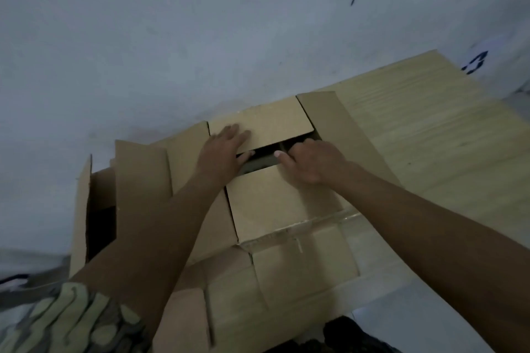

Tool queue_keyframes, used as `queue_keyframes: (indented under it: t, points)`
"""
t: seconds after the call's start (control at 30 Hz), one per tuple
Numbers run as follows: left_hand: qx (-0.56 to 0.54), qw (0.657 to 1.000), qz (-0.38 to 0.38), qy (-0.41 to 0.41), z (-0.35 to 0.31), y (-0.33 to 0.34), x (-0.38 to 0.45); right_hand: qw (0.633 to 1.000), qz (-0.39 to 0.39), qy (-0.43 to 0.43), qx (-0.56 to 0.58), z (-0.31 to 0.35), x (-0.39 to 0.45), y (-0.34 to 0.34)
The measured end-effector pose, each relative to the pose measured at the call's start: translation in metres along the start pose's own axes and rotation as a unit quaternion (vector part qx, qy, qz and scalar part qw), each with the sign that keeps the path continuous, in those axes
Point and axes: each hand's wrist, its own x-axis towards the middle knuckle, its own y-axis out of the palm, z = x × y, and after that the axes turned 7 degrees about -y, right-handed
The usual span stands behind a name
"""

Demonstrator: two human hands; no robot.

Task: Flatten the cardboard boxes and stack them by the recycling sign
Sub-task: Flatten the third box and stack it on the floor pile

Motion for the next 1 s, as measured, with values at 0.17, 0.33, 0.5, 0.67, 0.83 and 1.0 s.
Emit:
queue_keyframes:
  t: [0.17, 0.33, 0.5, 0.67, 0.83, 1.0]
  points:
    - [-0.059, 0.992, -0.103, 0.039, 0.013, -0.037, 0.015, 0.998, 0.027, 0.047, 0.013, 0.017, -0.015, -0.042]
    - [-0.038, 0.976, -0.211, 0.038, 0.009, -0.068, 0.045, 0.981, 0.163, 0.098, 0.045, 0.034, -0.041, -0.07]
    - [-0.02, 0.97, -0.241, 0.035, 0.007, -0.073, 0.074, 0.94, 0.309, 0.092, 0.109, 0.04, -0.067, -0.053]
    - [0.092, 0.978, -0.184, 0.009, 0.014, -0.05, 0.088, 0.932, 0.324, 0.098, 0.134, 0.039, -0.08, -0.009]
    - [0.09, 0.995, -0.033, -0.029, 0.03, -0.023, 0.103, 0.982, 0.171, 0.045, 0.062, 0.036, -0.084, 0.04]
    - [0.017, 0.999, 0.023, -0.028, 0.04, 0.009, 0.093, 0.995, -0.088, 0.009, -0.053, 0.029, -0.083, 0.08]
